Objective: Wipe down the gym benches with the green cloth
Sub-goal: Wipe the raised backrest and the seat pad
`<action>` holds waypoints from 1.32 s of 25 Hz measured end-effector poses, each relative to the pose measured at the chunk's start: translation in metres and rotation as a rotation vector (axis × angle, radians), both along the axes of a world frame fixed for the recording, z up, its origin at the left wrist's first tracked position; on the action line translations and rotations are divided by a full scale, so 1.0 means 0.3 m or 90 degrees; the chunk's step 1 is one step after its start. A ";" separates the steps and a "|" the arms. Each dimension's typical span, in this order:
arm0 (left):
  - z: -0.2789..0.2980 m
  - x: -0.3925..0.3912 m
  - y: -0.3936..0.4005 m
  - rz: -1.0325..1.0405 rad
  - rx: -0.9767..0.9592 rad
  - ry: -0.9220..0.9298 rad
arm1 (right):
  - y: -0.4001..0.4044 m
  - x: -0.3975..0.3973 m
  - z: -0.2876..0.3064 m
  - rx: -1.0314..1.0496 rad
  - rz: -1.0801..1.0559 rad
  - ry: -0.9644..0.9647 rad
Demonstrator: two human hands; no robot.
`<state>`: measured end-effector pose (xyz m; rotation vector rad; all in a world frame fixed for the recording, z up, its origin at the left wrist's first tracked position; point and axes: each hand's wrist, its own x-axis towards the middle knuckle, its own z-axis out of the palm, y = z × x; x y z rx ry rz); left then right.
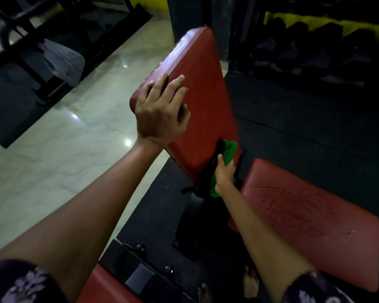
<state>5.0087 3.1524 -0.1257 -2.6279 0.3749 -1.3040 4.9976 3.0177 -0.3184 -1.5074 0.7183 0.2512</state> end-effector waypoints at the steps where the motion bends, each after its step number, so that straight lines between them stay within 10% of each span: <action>1: -0.003 -0.002 -0.001 -0.006 0.002 0.003 | -0.018 0.058 0.014 0.012 -0.023 0.019; 7: 0.000 -0.002 0.011 -0.002 0.012 0.039 | 0.096 -0.068 0.233 -0.015 0.092 -0.267; 15: -0.002 -0.002 0.003 -0.012 0.000 0.040 | -0.018 0.220 0.258 0.048 -0.051 -0.080; 25: 0.010 -0.002 0.002 0.014 0.000 0.082 | -0.054 0.437 0.659 -0.130 0.207 -0.360; 29: -0.004 -0.007 0.028 0.017 0.015 0.102 | 0.009 0.497 0.807 -0.404 0.483 -0.514; 33: 0.018 0.017 -0.008 0.069 -0.034 0.132 | 0.018 0.559 0.916 -0.598 0.512 -0.400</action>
